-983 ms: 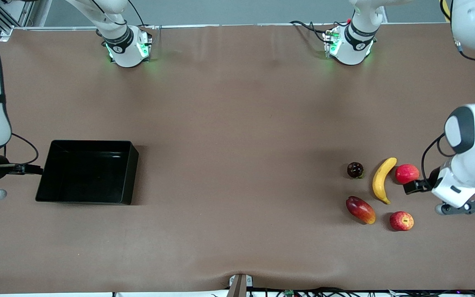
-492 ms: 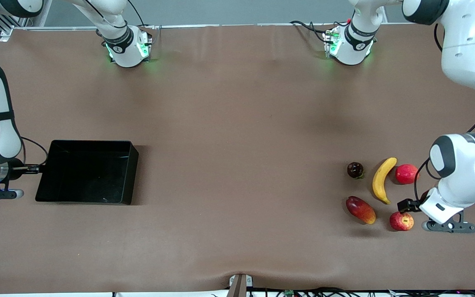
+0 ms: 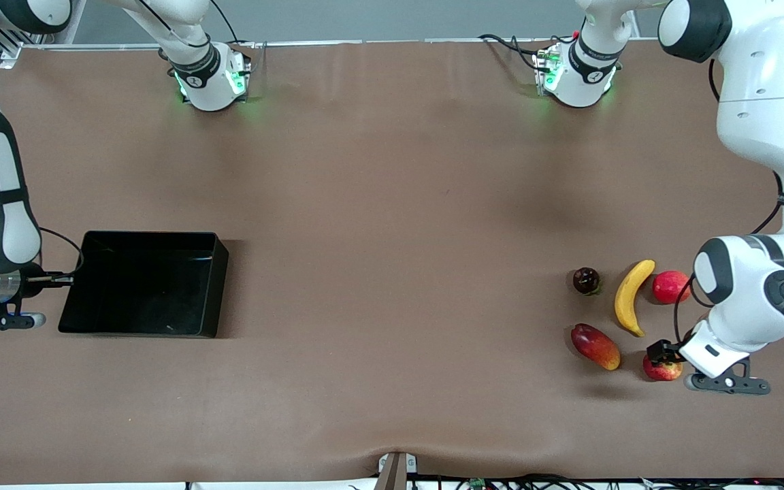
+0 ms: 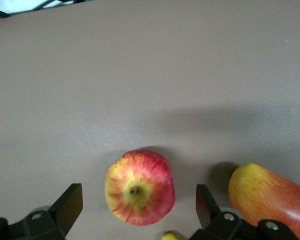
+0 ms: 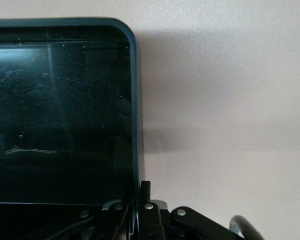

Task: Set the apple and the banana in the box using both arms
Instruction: 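Grasp the red apple with the left gripper while the right gripper grips the box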

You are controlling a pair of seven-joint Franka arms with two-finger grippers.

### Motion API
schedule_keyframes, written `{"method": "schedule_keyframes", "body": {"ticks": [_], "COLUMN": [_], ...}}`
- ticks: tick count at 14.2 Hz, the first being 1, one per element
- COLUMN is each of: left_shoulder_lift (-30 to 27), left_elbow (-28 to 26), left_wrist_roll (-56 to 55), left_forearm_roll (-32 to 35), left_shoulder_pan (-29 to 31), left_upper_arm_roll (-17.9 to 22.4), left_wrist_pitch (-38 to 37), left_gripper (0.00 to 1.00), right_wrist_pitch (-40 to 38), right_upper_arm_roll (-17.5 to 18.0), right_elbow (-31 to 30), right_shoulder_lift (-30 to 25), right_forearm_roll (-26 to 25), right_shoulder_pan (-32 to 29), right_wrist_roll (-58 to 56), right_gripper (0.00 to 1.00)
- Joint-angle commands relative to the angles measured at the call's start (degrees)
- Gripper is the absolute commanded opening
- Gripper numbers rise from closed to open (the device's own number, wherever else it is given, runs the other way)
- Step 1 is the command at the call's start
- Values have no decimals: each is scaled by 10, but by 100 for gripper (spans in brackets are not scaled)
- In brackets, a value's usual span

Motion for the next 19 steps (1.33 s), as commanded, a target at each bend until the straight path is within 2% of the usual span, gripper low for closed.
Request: {"method": "schedule_keyframes", "body": {"ticks": [1, 2, 5, 7, 8, 11, 12, 15, 19], "left_shoulder_lift": [34, 39, 42, 43, 44, 37, 34, 12, -71], "left_elbow": [28, 27, 25, 22, 22, 22, 22, 18, 17], "left_wrist_roll": [8, 9, 22, 21, 19, 17, 15, 14, -6], "left_forearm_roll": [1, 3, 6, 4, 2, 1, 1, 1, 0], "left_shoulder_pan": [1, 1, 6, 7, 7, 7, 6, 9, 4], "left_upper_arm_roll": [-1, 0, 1, 1, 1, 1, 0, -2, -16], "left_wrist_pitch": [26, 34, 35, 35, 35, 35, 32, 10, -119], "left_gripper": [100, 100, 100, 100, 91, 19, 0, 0, 0], "right_wrist_pitch": [-31, -57, -171, -203, -217, -247, -252, -250, -232], "right_upper_arm_roll": [14, 15, 13, 14, 15, 14, 14, 13, 13], "right_elbow": [12, 28, 106, 131, 132, 131, 129, 125, 118], "right_shoulder_lift": [-6, -8, -8, -9, -11, -23, -29, -37, -39], "right_forearm_roll": [1, 5, 89, 108, 122, 183, 193, 208, 211], "right_shoulder_pan": [-7, -1, 13, 29, 34, 57, 73, 119, 202], "right_wrist_roll": [-2, -1, -1, 0, -1, -1, 5, 7, 91], "right_gripper": [0, 0, 0, 0, 0, 0, 0, 0, 0]}}
